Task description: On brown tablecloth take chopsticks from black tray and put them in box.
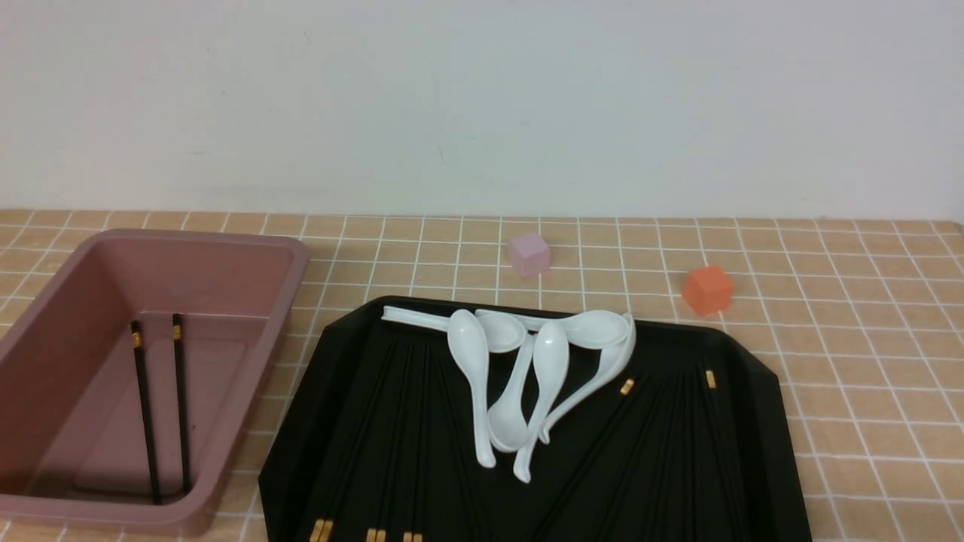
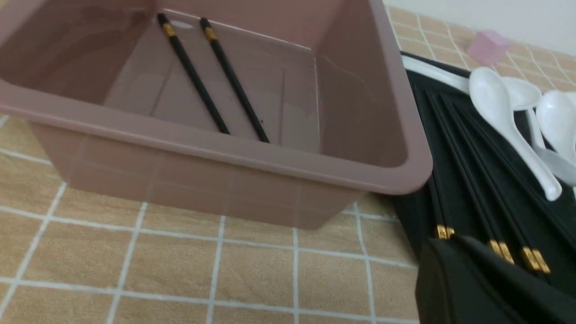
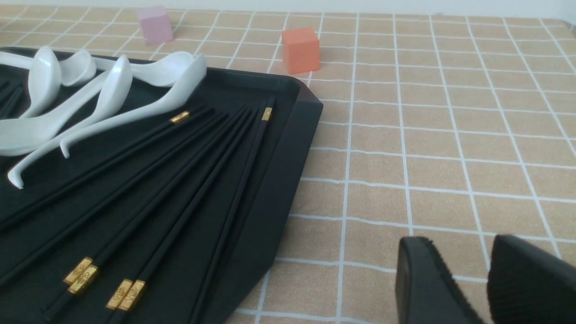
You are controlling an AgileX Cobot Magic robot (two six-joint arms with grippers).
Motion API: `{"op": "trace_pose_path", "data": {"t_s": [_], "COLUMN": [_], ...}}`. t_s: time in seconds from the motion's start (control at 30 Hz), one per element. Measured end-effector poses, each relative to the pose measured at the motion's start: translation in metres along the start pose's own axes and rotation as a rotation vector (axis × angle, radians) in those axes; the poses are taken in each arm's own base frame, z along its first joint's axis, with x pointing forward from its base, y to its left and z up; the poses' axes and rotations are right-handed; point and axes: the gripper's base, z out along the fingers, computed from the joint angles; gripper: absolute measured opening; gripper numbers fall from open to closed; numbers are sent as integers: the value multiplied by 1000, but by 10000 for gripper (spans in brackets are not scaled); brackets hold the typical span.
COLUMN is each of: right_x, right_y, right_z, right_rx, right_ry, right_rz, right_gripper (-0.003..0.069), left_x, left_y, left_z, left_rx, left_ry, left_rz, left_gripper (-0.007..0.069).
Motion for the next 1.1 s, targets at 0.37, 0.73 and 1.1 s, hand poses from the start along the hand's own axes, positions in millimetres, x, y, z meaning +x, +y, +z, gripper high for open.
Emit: {"op": "trace_pose_path", "data": {"t_s": [0.37,0.73,1.1], "right_x": [0,0,0], "right_y": [0,0,0], "right_z": [0,0,0], "right_rx": [0,0,0], "right_ry": [0,0,0], "right_rz": [0,-1,0], "right_gripper": [240,240,240], "left_x": [0,0,0], "left_y": [0,0,0], "left_z": [0,0,0], "left_rx": [2,2,2], "left_ry": [1,1,1], "left_rz": [0,0,-1], "left_gripper": [-11,0,9]}}
